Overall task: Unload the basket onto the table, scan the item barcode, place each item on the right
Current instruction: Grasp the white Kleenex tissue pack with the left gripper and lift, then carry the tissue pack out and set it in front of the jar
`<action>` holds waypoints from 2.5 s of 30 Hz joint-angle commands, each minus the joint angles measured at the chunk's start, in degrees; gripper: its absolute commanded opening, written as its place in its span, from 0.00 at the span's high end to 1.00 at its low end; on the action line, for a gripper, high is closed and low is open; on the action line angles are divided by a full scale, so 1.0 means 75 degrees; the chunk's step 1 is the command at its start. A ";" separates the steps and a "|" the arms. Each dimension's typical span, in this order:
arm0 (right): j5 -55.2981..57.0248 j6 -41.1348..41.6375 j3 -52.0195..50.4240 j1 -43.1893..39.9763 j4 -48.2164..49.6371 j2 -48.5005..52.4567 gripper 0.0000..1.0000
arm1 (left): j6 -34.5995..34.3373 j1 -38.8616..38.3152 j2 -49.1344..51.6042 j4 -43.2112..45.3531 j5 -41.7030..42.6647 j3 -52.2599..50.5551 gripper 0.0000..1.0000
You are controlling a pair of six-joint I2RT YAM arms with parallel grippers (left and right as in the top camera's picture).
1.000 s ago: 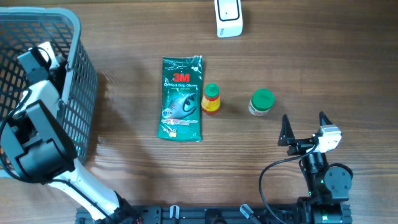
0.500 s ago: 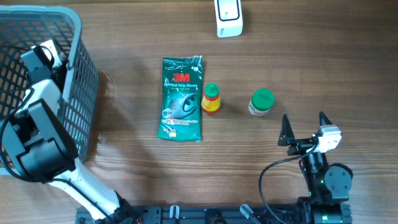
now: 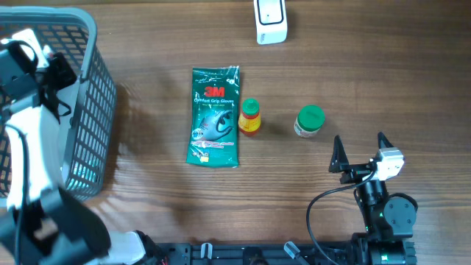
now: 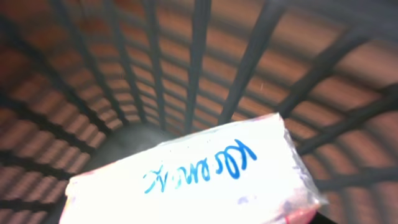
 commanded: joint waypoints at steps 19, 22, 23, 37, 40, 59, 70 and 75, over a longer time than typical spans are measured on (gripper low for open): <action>0.0041 -0.0082 -0.0009 0.0023 0.0020 0.0000 0.00 | -0.0026 -0.3914 -0.4106 -0.0819 0.0341 -0.0006 0.39; 0.0041 -0.0082 -0.0009 0.0023 0.0020 0.0000 0.00 | -0.0026 -0.4776 -0.3856 -0.0816 0.0344 -0.0006 0.39; 0.0041 -0.0079 -0.0009 0.0023 0.0020 0.0000 0.00 | -0.0026 -0.5144 -0.3710 -0.0819 0.0341 -0.0006 0.39; 0.0041 -0.0079 -0.0009 0.0023 0.0020 0.0000 0.00 | -0.0023 -0.8492 -0.1897 -0.1201 0.0341 -0.0006 0.35; 0.0041 -0.0082 -0.0009 0.0023 0.0020 0.0000 0.00 | -0.0029 -0.8953 -0.1585 -0.1510 0.0344 -0.0006 0.36; 0.0041 -0.0082 -0.0009 0.0023 0.0020 0.0000 0.00 | -0.0029 -0.9664 -0.0341 -0.2270 0.0344 -0.0009 0.39; 0.0041 -0.0079 -0.0009 0.0023 0.0020 0.0000 0.00 | -0.0026 -0.9678 -0.0047 -0.2658 0.0769 0.0006 0.37; 0.0041 -0.0082 -0.0009 0.0023 0.0020 0.0000 0.00 | -0.0023 -0.9614 -0.0653 -0.2617 0.0085 0.0219 0.26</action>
